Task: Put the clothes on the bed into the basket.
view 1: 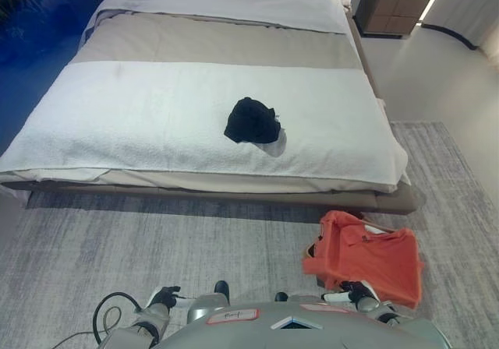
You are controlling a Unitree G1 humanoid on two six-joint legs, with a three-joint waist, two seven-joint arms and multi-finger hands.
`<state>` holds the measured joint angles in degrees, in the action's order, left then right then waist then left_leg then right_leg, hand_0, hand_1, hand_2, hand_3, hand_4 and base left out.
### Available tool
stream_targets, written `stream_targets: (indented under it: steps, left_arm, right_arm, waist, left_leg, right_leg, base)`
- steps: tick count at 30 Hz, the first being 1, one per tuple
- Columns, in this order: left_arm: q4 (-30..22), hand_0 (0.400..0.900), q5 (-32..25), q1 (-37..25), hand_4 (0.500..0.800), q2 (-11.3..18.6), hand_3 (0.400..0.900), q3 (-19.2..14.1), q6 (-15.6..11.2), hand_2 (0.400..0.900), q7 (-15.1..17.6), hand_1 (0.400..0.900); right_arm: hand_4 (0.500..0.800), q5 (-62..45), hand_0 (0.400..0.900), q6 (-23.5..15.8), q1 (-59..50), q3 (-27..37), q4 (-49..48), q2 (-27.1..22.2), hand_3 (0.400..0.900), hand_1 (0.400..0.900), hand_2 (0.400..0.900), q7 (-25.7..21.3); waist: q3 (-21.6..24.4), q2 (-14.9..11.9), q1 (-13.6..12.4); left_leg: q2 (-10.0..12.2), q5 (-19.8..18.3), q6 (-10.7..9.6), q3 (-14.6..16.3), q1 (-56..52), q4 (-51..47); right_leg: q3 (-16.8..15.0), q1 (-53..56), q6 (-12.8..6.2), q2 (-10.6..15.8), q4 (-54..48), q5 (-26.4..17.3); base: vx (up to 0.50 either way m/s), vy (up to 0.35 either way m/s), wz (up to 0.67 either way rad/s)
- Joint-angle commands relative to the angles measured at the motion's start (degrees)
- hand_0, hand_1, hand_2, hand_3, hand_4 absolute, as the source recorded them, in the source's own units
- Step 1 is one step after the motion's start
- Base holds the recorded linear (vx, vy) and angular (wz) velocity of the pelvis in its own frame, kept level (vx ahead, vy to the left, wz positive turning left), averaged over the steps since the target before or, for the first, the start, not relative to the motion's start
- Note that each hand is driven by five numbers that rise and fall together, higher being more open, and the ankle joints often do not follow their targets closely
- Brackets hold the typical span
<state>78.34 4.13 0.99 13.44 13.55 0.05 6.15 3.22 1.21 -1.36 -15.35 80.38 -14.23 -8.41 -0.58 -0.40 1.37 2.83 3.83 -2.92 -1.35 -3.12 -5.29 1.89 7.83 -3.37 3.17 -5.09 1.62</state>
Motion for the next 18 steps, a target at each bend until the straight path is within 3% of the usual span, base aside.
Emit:
stream_targets:
  steps: [1, 5, 7, 9, 11, 13, 15, 18]
  left_arm:
    - [3.21, 0.900, -0.56, -4.14, 0.800, -0.48, 0.900, 0.31, -0.17, 0.900, 0.89, 0.900]
    - [3.28, 0.900, -2.49, -5.49, 0.800, 0.44, 0.900, -0.55, 0.13, 0.900, 1.19, 0.900]
    - [3.84, 0.900, -7.35, -5.16, 0.800, 0.68, 0.900, -4.57, 0.41, 0.900, 0.80, 0.900]
    - [4.16, 0.900, -11.97, -5.15, 0.800, 0.55, 0.900, -8.34, 0.16, 0.900, 1.62, 0.900]
    - [5.13, 0.900, -14.07, -5.74, 0.800, 0.48, 0.900, -9.76, -0.33, 0.900, 1.68, 0.900]
    - [5.77, 0.900, -14.97, -5.30, 0.800, 0.90, 0.900, -10.57, -0.33, 0.900, 1.57, 0.900]
    - [6.10, 0.900, -15.74, -4.39, 0.800, 0.99, 0.900, -10.81, -0.38, 0.900, 1.44, 0.900]
    - [6.47, 0.900, -15.92, -3.29, 0.800, 0.47, 0.900, -10.81, -0.30, 0.900, 1.79, 0.900]
  right_arm:
    - [0.800, 1.38, 0.900, 0.04, -4.78, -1.22, 0.65, -1.55, 0.900, 0.900, 0.900, -1.58]
    - [0.800, 3.50, 0.900, -0.33, -5.71, -3.86, -0.42, -1.62, 0.900, 0.900, 0.900, -1.48]
    - [0.800, 4.22, 0.900, -0.56, -5.51, -4.58, -0.29, -1.70, 0.900, 0.900, 0.900, -1.09]
    - [0.800, 3.71, 0.900, -0.69, -5.63, -4.41, -0.71, -2.13, 0.900, 0.900, 0.900, -1.16]
    - [0.800, 3.90, 0.900, -0.60, -7.26, -5.28, -0.37, -2.71, 0.900, 0.900, 0.900, -1.18]
    - [0.800, 4.83, 0.900, -0.37, -7.47, -6.05, 0.50, -3.01, 0.900, 0.900, 0.900, -0.98]
    - [0.800, 5.40, 0.900, 0.00, -7.11, -6.18, 0.86, -3.38, 0.900, 0.900, 0.900, -0.68]
    - [0.800, 4.77, 0.900, 0.00, -6.78, -5.93, -0.11, -3.68, 0.900, 0.900, 0.900, -0.82]
  waist:
    - [-2.48, -0.55, 0.07]
    - [-3.94, -1.45, 0.18]
    - [-4.56, -2.66, -0.57]
    - [-5.97, -3.88, -1.99]
    - [-7.28, -4.43, -4.35]
    - [-7.13, -5.01, -5.92]
    - [-7.35, -4.96, -7.17]
    - [-8.72, -4.53, -9.03]
  left_leg:
    - [-1.48, -4.40, -0.49, 2.47, -2.27, 0.29]
    - [1.06, -2.60, -1.60, 1.07, -0.32, 0.29]
    - [1.32, -3.76, -1.49, -0.89, 1.31, 4.47]
    - [-2.23, -6.00, -0.94, -5.66, 5.05, 12.93]
    - [-8.90, -6.76, 0.67, -16.07, 8.75, 15.83]
    - [-11.29, -5.04, 1.20, -19.52, 11.76, 15.48]
    - [-10.95, -0.36, 0.59, -18.75, 17.19, 13.85]
    - [-7.94, 4.88, -0.01, -11.52, 27.10, 7.89]
  right_leg:
    - [2.54, -2.91, -2.25, 0.14, 0.40, -2.90]
    - [2.08, -5.72, -0.45, -1.96, 3.44, -1.37]
    - [1.62, -6.15, 0.33, -2.68, 4.08, -0.78]
    - [0.53, -6.51, 1.22, -3.16, 4.24, -0.78]
    - [-1.59, -6.78, 1.64, -4.01, 4.32, -0.49]
    - [-2.92, -6.55, 1.51, -4.64, 4.46, -0.03]
    - [-3.78, -5.00, 1.37, -5.14, 4.20, 1.30]
    - [-5.03, -1.10, 1.72, -5.95, 3.74, 3.73]
  base:
    - [-0.03, -0.103, -0.02]
    - [-0.05, -0.190, 0.19]
    - [-0.01, -0.264, 0.16]
    - [0.00, -0.216, -0.38]
    - [0.04, -0.153, -0.88]
    - [0.15, -0.095, -0.45]
    - [0.24, -0.006, -0.14]
    - [0.32, 0.001, -0.29]
